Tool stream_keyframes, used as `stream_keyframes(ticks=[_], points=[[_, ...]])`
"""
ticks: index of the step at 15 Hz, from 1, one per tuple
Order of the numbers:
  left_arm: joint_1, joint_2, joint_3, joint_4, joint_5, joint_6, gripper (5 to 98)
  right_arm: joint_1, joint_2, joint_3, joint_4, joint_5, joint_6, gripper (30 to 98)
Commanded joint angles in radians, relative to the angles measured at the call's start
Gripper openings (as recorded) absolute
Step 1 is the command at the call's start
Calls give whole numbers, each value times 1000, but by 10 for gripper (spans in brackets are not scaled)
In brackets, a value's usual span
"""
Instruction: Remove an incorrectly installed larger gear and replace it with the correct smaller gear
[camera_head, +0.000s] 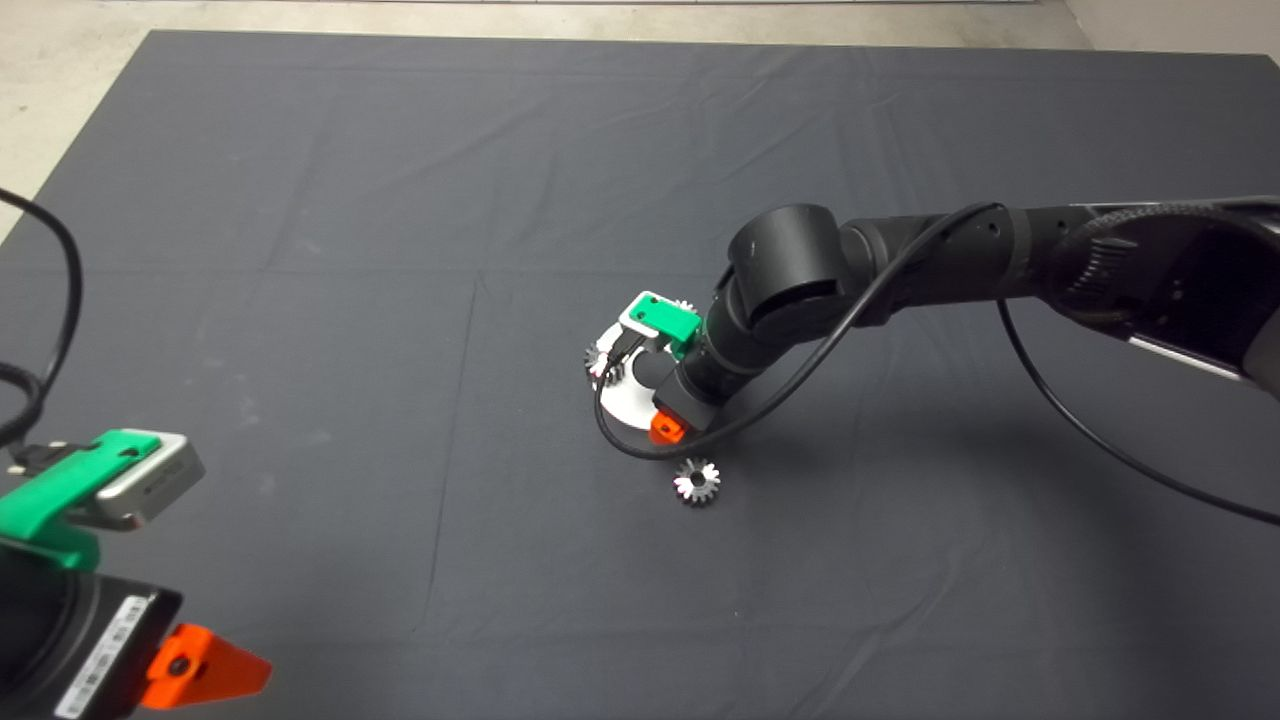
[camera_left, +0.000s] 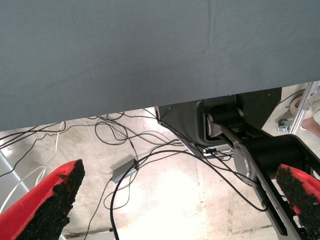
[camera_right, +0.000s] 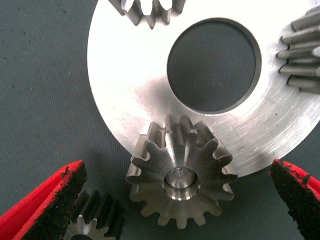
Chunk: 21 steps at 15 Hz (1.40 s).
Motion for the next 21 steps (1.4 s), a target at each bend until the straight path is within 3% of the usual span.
stream_keyframes(ticks=[1, 5, 7, 12, 14, 19, 21], points=[[-8, -1, 14, -15, 7, -7, 982, 12, 13, -1, -62, 3, 8, 960], [-8, -1, 14, -15, 6, -7, 982, -16, 12, -3, -68, 3, 5, 904], [-9, -3, 14, -15, 7, -7, 982, -18, 13, -13, -68, 3, 5, 900], [-9, -3, 14, -15, 7, -7, 982, -16, 11, -18, -68, 2, 7, 802], [-8, -6, 14, -15, 7, -7, 982, -16, 13, -33, -68, 3, 8, 802], [-8, -12, 14, -15, 6, -7, 982, -16, 11, -44, -68, 2, 8, 707], [-9, -11, 15, -15, 6, -7, 982, -19, 11, -48, -68, 3, 8, 701]])
